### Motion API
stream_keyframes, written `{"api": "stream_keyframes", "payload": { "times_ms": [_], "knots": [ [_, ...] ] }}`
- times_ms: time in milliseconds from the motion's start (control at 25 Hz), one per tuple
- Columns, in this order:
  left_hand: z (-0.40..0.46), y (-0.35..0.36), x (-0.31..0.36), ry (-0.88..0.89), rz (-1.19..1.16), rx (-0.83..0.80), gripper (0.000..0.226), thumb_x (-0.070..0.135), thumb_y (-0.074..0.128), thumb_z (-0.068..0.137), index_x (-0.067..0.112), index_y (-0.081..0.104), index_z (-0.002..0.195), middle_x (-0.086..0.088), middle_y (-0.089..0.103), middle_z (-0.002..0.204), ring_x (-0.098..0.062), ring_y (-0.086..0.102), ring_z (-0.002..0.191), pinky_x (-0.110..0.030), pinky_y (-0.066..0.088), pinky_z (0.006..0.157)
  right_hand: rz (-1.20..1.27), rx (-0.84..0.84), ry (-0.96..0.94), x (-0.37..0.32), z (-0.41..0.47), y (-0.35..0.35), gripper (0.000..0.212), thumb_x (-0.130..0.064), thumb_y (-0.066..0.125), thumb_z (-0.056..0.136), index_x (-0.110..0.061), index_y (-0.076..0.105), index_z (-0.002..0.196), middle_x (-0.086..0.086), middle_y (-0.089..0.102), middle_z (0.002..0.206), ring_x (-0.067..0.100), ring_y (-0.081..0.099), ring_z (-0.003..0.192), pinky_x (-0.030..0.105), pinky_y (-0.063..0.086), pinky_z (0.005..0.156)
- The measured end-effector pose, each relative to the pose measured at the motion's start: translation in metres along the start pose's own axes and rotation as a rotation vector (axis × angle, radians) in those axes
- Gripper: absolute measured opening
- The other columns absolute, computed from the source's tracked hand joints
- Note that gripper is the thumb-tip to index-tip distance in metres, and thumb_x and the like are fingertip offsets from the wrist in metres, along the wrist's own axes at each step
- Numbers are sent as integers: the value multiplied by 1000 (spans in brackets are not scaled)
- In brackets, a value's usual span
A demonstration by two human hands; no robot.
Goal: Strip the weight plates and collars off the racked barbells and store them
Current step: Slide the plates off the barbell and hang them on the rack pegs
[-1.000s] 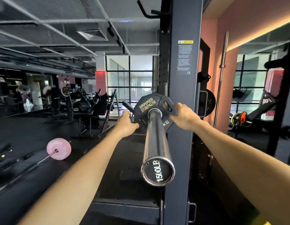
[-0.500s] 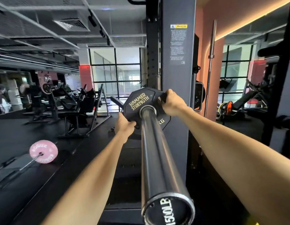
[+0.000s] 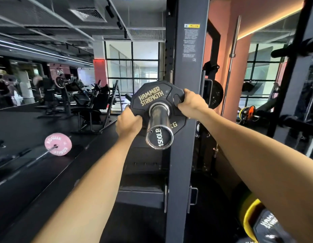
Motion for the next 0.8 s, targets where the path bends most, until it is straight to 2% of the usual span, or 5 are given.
{"api": "stream_keyframes", "payload": {
  "times_ms": [200,360,520,720,800],
  "knots": [
    [-65,-45,2,-6,-14,26,32,14,52,81,15,57,113,-16,64,108,-37,58,103,-38,46,81,-37,-3,-19,-16,-61,-32,29,-26,49,86,-17,51,113,9,60,97,35,53,84,35,43,74],
    [-98,-81,12,-23,59,38,35,16,51,85,18,57,119,-14,63,113,-36,58,104,-39,47,82,-58,19,-15,-29,-106,-50,30,-29,51,87,-14,52,114,14,65,105,40,61,94,37,46,77],
    [-123,-106,13,-13,86,10,32,13,51,83,15,55,115,-16,63,110,-38,60,98,-45,53,85,-35,27,-26,-38,-139,-65,31,-28,49,89,-12,53,115,16,65,110,41,59,101,37,45,79],
    [-149,-134,19,33,72,12,31,8,51,84,11,56,115,-14,61,106,-30,51,82,-37,46,69,18,54,-23,-54,-176,-87,27,-19,49,87,-12,54,113,13,66,107,37,61,93,36,47,74],
    [-158,-142,20,58,51,21,30,8,52,81,11,57,111,-13,62,103,-30,54,80,-37,48,68,33,64,-32,-58,-186,-94,26,-18,50,86,-12,56,111,13,66,106,37,61,92,37,50,76]
  ]
}}
Point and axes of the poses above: each hand's wrist, its own z-axis towards the middle knuckle, its own y-axis out of the palm, x = y × z, the point moved 2 cm from there along z, towards the middle knuckle
